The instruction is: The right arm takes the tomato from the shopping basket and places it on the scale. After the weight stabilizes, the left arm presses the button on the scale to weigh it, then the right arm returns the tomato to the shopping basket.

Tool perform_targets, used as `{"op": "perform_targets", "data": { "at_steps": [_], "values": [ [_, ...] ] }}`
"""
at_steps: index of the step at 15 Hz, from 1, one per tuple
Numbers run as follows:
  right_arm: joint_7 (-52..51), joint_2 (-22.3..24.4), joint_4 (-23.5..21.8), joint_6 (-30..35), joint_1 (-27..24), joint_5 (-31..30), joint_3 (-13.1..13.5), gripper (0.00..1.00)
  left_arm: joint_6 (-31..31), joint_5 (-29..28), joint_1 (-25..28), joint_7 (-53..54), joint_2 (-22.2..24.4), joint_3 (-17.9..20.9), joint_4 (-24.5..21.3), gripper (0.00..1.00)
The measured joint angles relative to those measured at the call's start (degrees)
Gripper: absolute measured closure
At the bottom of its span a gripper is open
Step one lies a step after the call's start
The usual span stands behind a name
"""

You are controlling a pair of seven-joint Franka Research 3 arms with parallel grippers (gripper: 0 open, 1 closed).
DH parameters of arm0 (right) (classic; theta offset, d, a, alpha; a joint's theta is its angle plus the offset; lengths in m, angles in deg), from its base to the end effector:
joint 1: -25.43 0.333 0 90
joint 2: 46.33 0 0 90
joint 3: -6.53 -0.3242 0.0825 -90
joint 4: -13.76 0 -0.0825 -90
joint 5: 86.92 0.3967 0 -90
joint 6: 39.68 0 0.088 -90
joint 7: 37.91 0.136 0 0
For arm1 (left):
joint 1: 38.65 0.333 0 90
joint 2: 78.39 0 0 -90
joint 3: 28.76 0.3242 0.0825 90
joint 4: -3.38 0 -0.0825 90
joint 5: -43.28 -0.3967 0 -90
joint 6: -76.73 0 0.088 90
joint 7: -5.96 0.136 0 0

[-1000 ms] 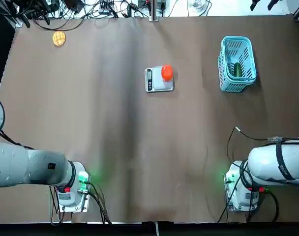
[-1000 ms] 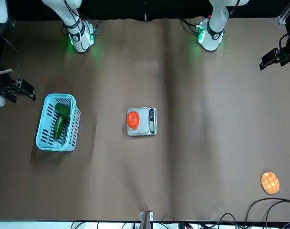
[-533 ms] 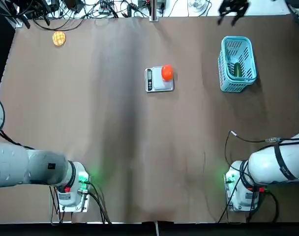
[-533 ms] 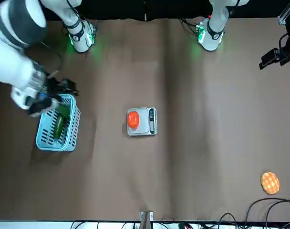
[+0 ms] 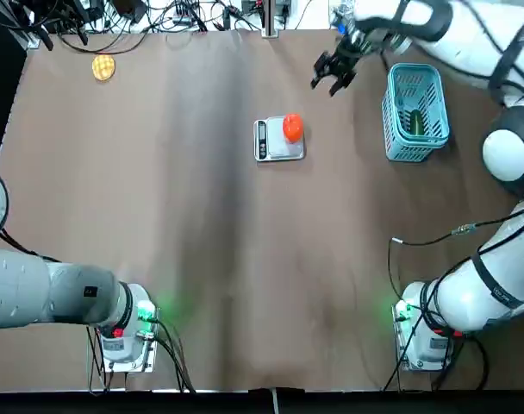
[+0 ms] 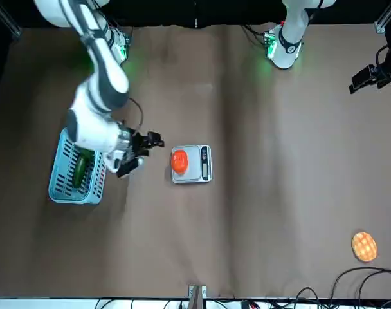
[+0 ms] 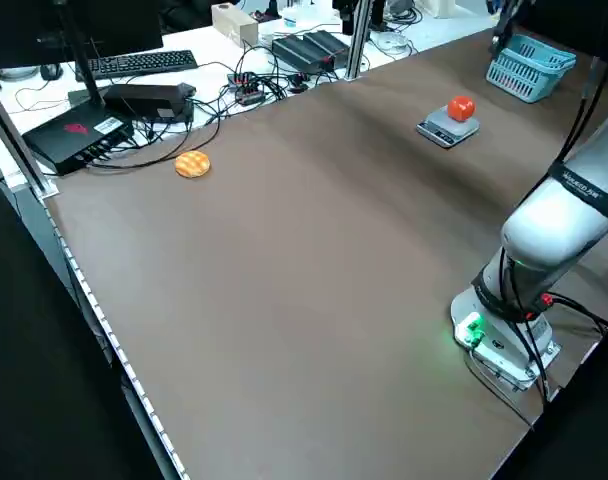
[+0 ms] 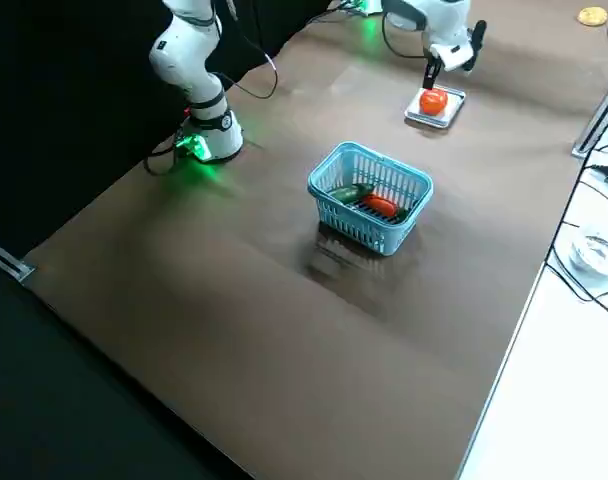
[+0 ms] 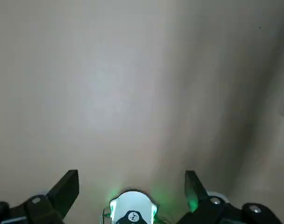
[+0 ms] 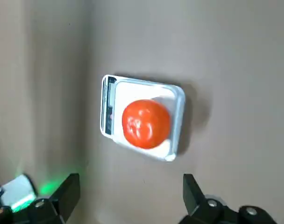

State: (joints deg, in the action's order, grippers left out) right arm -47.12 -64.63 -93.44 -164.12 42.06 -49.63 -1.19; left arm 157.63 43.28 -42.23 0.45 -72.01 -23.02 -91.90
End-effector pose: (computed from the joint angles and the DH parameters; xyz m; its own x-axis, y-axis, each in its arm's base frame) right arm 0.5729 0.2963 0.3278 0.9779 0.2055 -0.0384 0.1526 -0.8274 -0.5404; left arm 0.5089 0.0219 0.6072 0.9814 0.1309 -0.1401 0.1319 -0.9913 -0.0024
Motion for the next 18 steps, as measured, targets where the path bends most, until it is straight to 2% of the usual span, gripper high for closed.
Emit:
{"op": "perform_targets", "data": {
  "at_steps": [5,9,11,13,14,16,18],
  "values": [
    [0.3,-0.5,-6.7,-19.2,10.5,1.2,0.0,0.0,-0.1,0.0,0.0,0.0,-0.1,0.0,0.0,0.0],
    [3.2,-2.3,-8.7,-24.5,15.1,1.2,1.5,0.0,-0.1,0.0,0.0,0.0,-0.1,0.1,0.0,0.0],
    [3.3,-4.0,-8.8,-25.7,18.7,1.2,5.1,0.0,-0.2,0.0,0.0,0.0,-0.1,0.1,0.0,0.0],
    [3.4,-5.5,-8.4,-26.2,23.6,1.2,10.4,0.0,-0.2,0.0,0.0,0.0,-0.1,0.1,0.0,0.0],
    [4.2,-6.5,-7.6,-26.3,28.2,1.2,15.0,0.0,-0.3,0.0,0.0,0.0,-0.1,0.1,0.0,0.0],
    [4.7,-7.3,-6.9,-26.3,30.7,1.2,17.2,0.0,-0.3,0.0,0.0,0.0,-0.1,0.1,0.0,0.0],
    [5.4,-8.1,-6.1,-26.3,31.4,1.2,17.8,0.0,-0.3,0.0,0.0,0.0,-0.1,0.1,0.0,0.0]
  ]
}}
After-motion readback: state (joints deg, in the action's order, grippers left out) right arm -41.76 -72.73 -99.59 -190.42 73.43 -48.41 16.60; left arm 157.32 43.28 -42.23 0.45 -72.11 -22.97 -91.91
